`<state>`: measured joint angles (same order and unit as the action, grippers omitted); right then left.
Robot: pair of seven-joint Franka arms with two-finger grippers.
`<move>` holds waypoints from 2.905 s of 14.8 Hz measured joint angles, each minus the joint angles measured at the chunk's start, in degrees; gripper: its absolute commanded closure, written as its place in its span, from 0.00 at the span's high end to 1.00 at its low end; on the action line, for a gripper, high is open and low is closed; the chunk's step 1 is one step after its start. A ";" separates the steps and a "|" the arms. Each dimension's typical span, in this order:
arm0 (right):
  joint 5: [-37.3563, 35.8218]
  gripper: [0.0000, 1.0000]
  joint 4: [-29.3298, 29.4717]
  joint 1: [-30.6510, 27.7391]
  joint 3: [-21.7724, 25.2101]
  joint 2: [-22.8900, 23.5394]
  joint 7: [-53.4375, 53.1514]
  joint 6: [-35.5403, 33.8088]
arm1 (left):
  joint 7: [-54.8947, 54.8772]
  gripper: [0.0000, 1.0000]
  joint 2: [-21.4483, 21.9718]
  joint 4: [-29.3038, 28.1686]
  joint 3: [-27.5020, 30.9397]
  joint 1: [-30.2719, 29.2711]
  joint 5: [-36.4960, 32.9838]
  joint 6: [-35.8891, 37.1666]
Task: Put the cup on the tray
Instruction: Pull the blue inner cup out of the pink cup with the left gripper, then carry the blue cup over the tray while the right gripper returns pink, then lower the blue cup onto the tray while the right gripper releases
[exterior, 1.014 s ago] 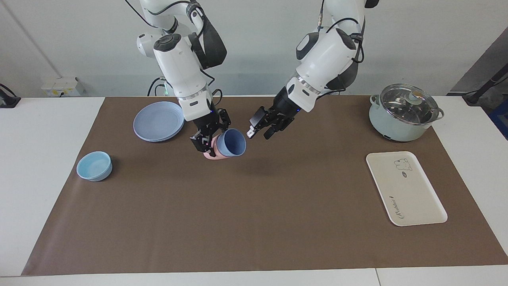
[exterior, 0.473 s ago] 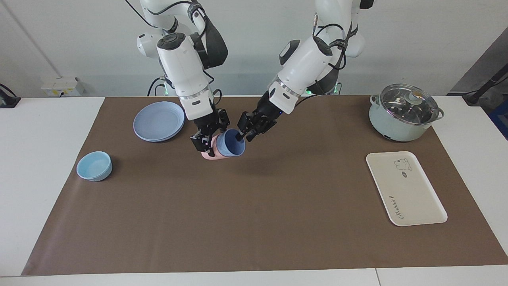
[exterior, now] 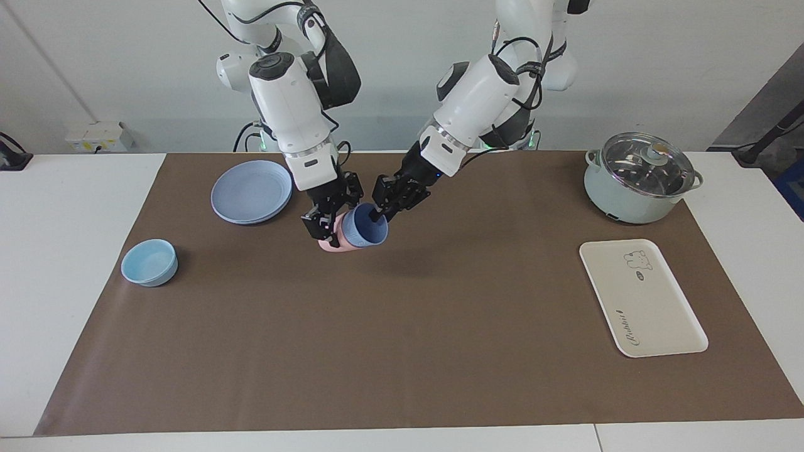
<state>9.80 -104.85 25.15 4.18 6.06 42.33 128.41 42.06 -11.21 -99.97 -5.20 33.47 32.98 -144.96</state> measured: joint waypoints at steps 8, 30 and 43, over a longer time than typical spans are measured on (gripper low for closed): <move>0.00 0.00 0.13 -0.02 0.04 -0.33 0.00 0.08 | -0.13 0.00 -0.39 6.43 1.25 -2.31 -0.02 9.66; 37.57 0.00 -1.78 -12.62 0.69 5.81 30.37 16.01 | -50.04 0.00 5.61 -1.03 2.75 -46.61 -16.29 18.84; 81.70 0.00 -2.44 -26.24 0.83 17.57 72.71 10.34 | -56.84 0.00 2.42 -16.59 2.49 -50.94 -16.30 -3.09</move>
<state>91.50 -107.30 -1.09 5.02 23.63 115.04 138.75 -14.78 -8.79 -116.56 -2.72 -17.46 16.69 -148.04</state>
